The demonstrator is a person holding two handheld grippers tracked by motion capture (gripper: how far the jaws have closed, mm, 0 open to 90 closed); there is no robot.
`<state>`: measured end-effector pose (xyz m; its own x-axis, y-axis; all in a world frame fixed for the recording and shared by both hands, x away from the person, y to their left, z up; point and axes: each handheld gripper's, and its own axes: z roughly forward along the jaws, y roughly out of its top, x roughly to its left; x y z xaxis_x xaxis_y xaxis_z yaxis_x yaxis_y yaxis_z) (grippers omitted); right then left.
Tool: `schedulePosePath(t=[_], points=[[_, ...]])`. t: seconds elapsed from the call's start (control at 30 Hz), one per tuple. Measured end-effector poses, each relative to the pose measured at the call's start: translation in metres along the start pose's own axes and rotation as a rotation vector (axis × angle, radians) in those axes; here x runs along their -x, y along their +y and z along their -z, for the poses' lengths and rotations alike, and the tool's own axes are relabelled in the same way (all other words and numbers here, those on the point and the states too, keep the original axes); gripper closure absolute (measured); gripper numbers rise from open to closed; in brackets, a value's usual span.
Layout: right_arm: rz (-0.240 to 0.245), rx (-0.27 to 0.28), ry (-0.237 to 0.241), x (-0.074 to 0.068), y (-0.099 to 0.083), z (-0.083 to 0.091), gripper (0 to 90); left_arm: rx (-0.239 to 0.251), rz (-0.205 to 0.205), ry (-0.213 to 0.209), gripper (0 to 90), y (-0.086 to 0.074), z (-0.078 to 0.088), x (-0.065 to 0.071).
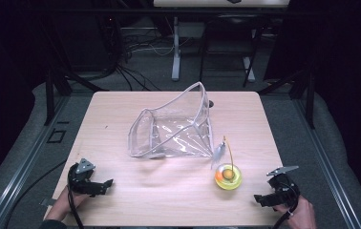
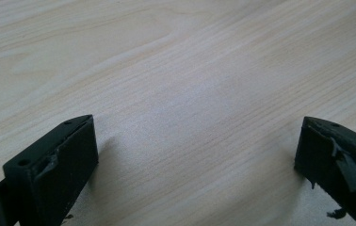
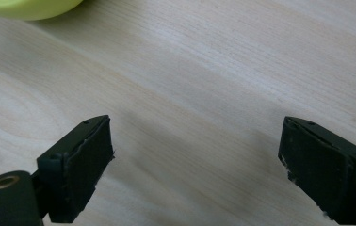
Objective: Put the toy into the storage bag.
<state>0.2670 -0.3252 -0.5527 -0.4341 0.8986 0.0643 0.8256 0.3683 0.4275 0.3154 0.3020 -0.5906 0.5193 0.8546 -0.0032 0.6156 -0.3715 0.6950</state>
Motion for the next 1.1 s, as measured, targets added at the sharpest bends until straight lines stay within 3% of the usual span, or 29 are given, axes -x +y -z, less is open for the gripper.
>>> schedulePosePath(t=[0.33, 0.57, 0.87, 1.03, 1.1], points=[[0.031, 0.000, 0.030, -0.009, 0.008, 0.002, 9.8, 0.003, 0.007, 0.006, 0.0, -0.001, 0.000, 0.001], [0.061, -0.036, 0.041, -0.018, 0.014, 0.003, 9.7, 0.002, 0.003, 0.006, 0.0, -0.001, 0.000, 0.001], [0.095, -0.062, 0.045, -0.034, 0.025, 0.018, 8.5, 0.004, -0.013, -0.009, 0.0, 0.002, -0.002, 0.001], [0.116, -0.040, 0.065, -0.040, 0.031, 0.025, 8.5, 0.006, -0.013, -0.010, 0.0, 0.002, -0.003, 0.001], [0.133, -0.038, 0.052, -0.042, 0.034, 0.026, 8.4, 0.006, -0.014, -0.011, 0.0, 0.002, -0.003, 0.001]])
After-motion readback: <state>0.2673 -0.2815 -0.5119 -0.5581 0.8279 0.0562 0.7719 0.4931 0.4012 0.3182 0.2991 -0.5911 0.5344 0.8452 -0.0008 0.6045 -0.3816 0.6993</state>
